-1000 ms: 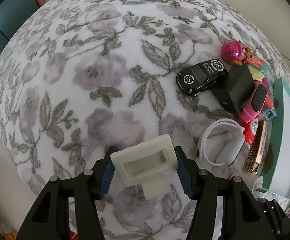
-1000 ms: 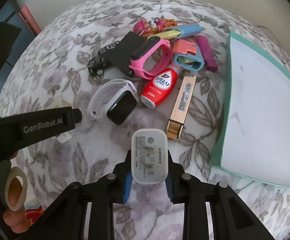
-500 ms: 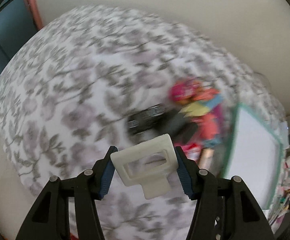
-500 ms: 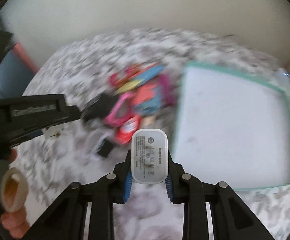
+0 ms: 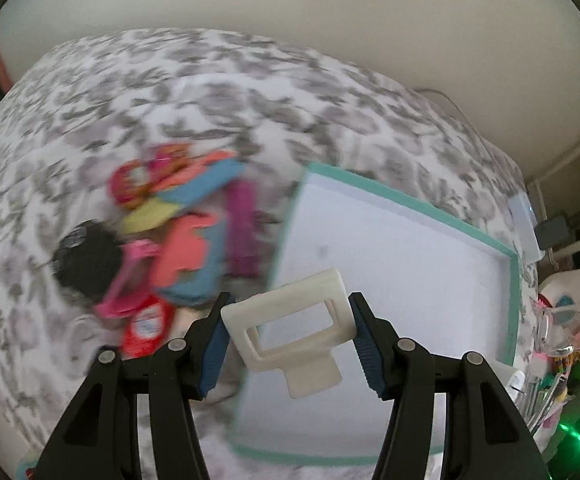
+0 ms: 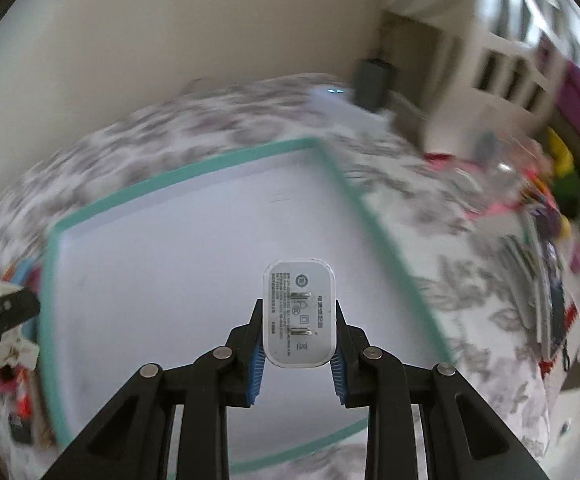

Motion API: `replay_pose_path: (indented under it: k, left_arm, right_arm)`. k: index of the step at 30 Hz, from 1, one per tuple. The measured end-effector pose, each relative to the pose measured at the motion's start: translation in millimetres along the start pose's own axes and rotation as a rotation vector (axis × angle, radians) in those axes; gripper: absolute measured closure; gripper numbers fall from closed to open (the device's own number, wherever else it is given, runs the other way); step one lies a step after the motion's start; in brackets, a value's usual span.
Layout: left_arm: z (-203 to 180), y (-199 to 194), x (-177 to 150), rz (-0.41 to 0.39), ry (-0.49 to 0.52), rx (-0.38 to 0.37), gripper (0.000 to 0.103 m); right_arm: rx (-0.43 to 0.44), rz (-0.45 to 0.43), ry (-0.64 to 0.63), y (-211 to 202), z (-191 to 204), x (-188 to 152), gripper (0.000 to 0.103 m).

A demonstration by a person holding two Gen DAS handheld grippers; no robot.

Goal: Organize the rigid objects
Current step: 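Carry both items over the teal-rimmed tray and open both grippers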

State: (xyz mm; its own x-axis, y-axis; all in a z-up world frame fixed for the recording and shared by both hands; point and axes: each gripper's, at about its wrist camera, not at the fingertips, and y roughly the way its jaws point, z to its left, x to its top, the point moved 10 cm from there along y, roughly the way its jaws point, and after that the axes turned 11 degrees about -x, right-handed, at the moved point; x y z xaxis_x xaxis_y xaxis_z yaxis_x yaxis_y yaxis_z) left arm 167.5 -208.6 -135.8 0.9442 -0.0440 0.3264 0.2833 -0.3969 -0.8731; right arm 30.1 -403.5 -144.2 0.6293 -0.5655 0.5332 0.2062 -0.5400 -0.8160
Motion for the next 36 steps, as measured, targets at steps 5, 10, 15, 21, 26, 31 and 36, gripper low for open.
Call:
replay_pose_path:
  k: [5, 10, 15, 21, 26, 31, 36]
  left_arm:
    - [-28, 28, 1, 0.013, 0.034, -0.010, 0.044]
    - [-43, 52, -3, 0.023, 0.097, 0.012, 0.044]
    - [-35, 66, -9, 0.049, 0.095, 0.033, 0.044]
    - [-33, 66, -11, 0.041, 0.134, 0.058, 0.044]
    - [-31, 65, -10, 0.036, 0.147, 0.071, 0.043]
    - [-25, 61, -9, 0.030, 0.126, 0.073, 0.027]
    - [-23, 48, -4, -0.004, 0.122, 0.090, 0.021]
  right_arm:
    - [-0.062, -0.043, 0.072, 7, -28, 14, 0.074]
    - [-0.077, -0.076, 0.059, 16, -26, 26, 0.074]
    - [-0.064, -0.011, 0.038, 36, -18, 14, 0.074]
    - [-0.049, 0.036, 0.041, 46, -16, 4, 0.074]
    - [-0.039, 0.055, 0.055, 47, -17, 0, 0.073]
    - [-0.038, 0.043, 0.057, 41, -18, 4, 0.072]
    - [-0.019, -0.019, 0.057, 23, -17, 17, 0.045]
